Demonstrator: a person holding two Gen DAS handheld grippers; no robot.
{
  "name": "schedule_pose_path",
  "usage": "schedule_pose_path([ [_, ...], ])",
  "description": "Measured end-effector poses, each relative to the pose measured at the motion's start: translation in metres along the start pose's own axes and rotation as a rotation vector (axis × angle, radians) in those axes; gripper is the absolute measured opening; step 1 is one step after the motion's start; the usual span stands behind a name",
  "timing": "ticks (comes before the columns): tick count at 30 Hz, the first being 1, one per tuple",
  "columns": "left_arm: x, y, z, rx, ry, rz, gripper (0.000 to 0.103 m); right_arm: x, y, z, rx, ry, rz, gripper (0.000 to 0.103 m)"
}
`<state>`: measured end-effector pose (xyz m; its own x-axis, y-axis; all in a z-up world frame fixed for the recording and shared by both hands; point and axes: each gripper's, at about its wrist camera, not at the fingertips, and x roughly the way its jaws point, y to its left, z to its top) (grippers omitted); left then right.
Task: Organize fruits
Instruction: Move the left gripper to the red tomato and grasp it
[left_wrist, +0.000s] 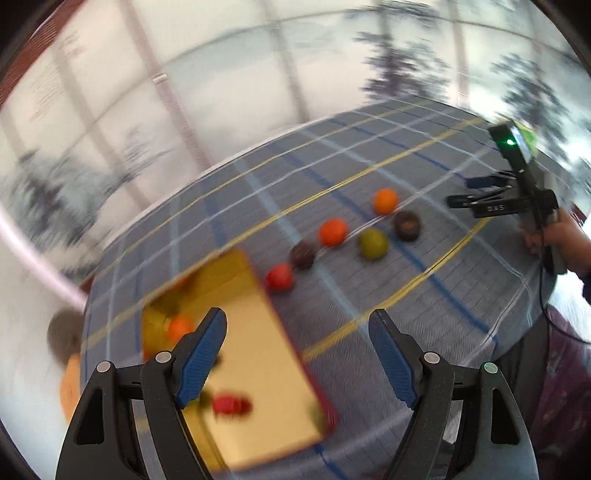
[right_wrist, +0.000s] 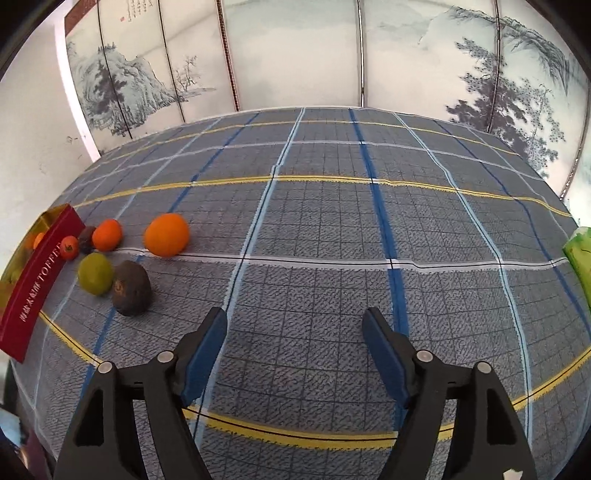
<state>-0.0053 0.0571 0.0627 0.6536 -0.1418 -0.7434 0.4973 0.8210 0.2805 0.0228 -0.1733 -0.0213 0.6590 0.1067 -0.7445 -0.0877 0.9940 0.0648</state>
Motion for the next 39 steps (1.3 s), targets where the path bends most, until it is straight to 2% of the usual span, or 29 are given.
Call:
schedule_pose_path([
  [4, 0.030, -0.004, 0.032, 0.231, 0.021, -0.100, 0.076, -0.004, -0.005, -0.003, 0.034, -0.030, 0.037, 0.080],
  [5, 0.041, -0.005, 0.041, 0.290, 0.045, -0.121, 0.073, -0.005, -0.005, -0.004, 0.033, -0.033, 0.048, 0.080],
  [7, 0.059, -0.007, 0.052, 0.381, 0.106, -0.178, 0.072, -0.005, -0.002, -0.006, 0.015, -0.031, 0.059, 0.080],
  [9, 0.080, -0.011, 0.056, 0.498, 0.162, -0.176, 0.072, -0.006, 0.005, -0.008, -0.026, -0.037, 0.062, 0.080],
  [15, 0.130, 0.002, 0.051, 0.589, 0.316, -0.184, 0.066, -0.011, 0.006, -0.009, -0.037, -0.059, 0.095, 0.082],
  [23, 0.173, 0.009, 0.036, 0.636, 0.460, -0.250, 0.065, -0.010, 0.006, -0.008, -0.039, -0.059, 0.113, 0.082],
  [24, 0.177, 0.009, 0.033, 0.649, 0.473, -0.249, 0.063, -0.010, 0.006, -0.008, -0.036, -0.056, 0.114, 0.082],
  [27, 0.180, 0.015, 0.033, 0.609, 0.490, -0.306, 0.044, -0.008, 0.005, -0.008, -0.028, -0.048, 0.113, 0.082],
  [28, 0.180, 0.018, 0.034, 0.594, 0.477, -0.302, 0.034, -0.007, 0.005, -0.008, -0.026, -0.043, 0.114, 0.082],
  [32, 0.176, 0.027, 0.034, 0.482, 0.447, -0.306, 0.034, -0.005, 0.004, -0.006, -0.021, -0.036, 0.115, 0.082],
  [34, 0.166, 0.023, 0.027, 0.458, 0.415, -0.273, 0.034, -0.005, 0.003, -0.006, -0.017, -0.035, 0.116, 0.082],
  [35, 0.159, 0.018, 0.024, 0.445, 0.387, -0.231, 0.034, -0.005, 0.002, -0.006, -0.016, -0.035, 0.117, 0.082],
  [39, 0.123, 0.009, 0.023, 0.287, 0.275, -0.149, 0.034, -0.006, 0.002, -0.006, -0.019, -0.040, 0.120, 0.082],
])
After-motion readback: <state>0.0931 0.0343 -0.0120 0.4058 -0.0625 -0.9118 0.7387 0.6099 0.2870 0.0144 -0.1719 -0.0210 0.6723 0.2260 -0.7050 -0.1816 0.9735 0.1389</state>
